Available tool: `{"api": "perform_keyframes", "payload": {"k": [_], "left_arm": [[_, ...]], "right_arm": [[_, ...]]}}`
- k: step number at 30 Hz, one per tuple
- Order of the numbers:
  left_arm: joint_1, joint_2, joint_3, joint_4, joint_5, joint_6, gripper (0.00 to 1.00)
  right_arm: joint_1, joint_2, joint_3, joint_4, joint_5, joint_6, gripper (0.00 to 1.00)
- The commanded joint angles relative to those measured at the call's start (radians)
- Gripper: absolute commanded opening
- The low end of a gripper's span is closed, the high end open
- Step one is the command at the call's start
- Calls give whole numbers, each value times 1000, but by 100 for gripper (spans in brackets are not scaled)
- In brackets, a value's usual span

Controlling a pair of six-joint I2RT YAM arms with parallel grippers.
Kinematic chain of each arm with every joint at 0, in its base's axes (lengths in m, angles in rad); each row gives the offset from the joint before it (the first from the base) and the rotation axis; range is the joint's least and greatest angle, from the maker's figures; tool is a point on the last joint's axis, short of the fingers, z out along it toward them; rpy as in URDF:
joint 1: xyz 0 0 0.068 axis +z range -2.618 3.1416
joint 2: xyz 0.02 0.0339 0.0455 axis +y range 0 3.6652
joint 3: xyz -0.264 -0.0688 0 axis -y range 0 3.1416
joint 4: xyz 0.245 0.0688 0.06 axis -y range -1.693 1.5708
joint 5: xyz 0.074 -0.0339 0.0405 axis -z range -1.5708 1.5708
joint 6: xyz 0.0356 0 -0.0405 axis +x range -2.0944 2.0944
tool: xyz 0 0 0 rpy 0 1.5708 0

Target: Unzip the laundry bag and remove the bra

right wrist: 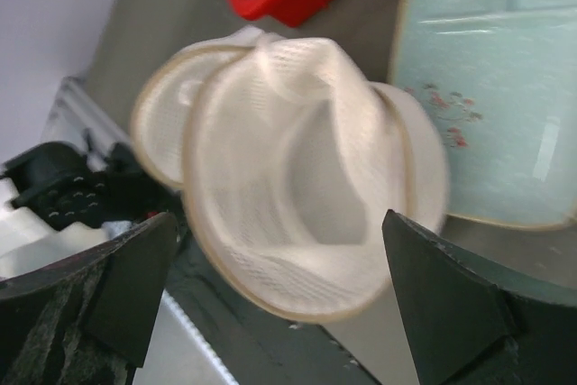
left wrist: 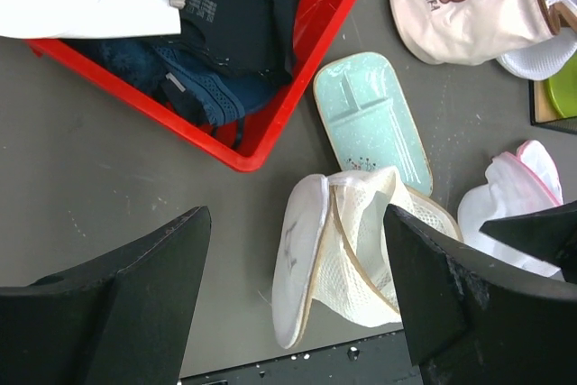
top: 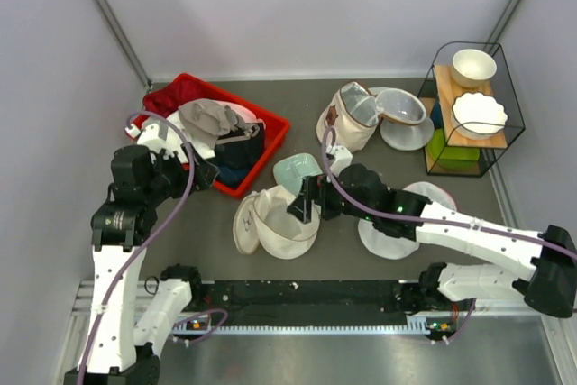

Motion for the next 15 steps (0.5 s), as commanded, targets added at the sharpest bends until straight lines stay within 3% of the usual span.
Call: {"api": "perform_keyframes", "payload": {"k": [1,3,7,15], "left_arm": [[2,-17,-34,23,43,2,83],[2,-25,-45,17,49,10,83],[2,-54,-52,0,17,16,83],[2,-75,-86,2,-22,7,83]], "right_arm": [[-4,-107,-12,-186,245,-59,99],[-16,-139,-12,-252,386,-79,99],[-92,-231,-19,-410,527,-64,99],[-152,-389,-76,-468,671,-1,99]]}}
